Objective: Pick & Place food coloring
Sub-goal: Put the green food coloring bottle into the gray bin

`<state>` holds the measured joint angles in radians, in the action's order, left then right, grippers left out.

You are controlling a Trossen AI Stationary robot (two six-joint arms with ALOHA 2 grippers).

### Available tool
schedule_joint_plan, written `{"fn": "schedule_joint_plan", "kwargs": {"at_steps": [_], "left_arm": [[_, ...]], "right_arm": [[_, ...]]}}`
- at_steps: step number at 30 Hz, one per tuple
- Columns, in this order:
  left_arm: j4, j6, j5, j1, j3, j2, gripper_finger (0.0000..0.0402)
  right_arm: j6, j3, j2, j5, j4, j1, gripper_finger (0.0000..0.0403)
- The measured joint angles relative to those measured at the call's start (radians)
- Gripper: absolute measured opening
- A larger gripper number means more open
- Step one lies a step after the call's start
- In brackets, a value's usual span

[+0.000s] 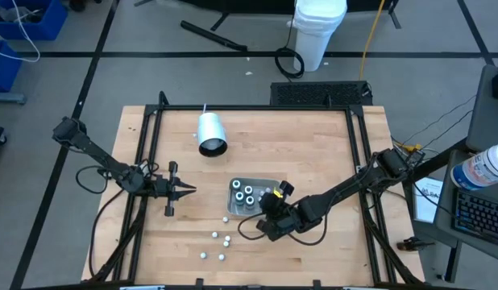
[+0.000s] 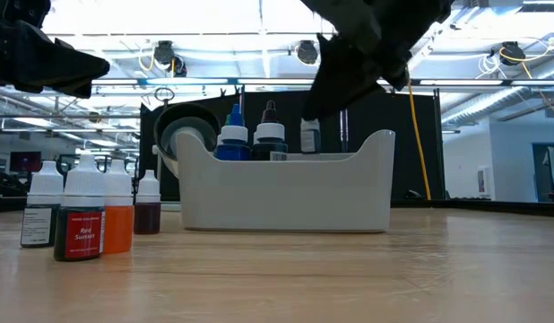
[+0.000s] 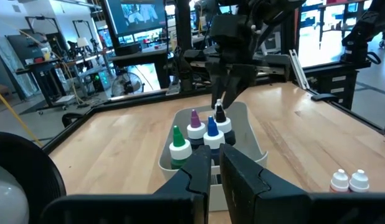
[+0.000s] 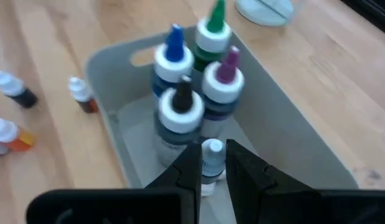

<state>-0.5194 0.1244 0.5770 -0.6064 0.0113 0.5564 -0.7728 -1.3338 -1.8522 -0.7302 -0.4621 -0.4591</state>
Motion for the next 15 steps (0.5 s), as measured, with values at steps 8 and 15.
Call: {"fn": "schedule_joint_plan", "kwargs": {"at_steps": [8,15], "left_arm": [[0.0,-0.019,0.0,0.0,0.0,0.0,0.0042],[0.0,-0.014,0.0,0.0,0.0,0.0,0.0042]], "right_arm": [[0.006,0.0,0.0,-0.135,0.033,-0.041,0.0037],[-0.149,-0.007,0.0,-0.185,0.032,-0.069,0.0037]]}}
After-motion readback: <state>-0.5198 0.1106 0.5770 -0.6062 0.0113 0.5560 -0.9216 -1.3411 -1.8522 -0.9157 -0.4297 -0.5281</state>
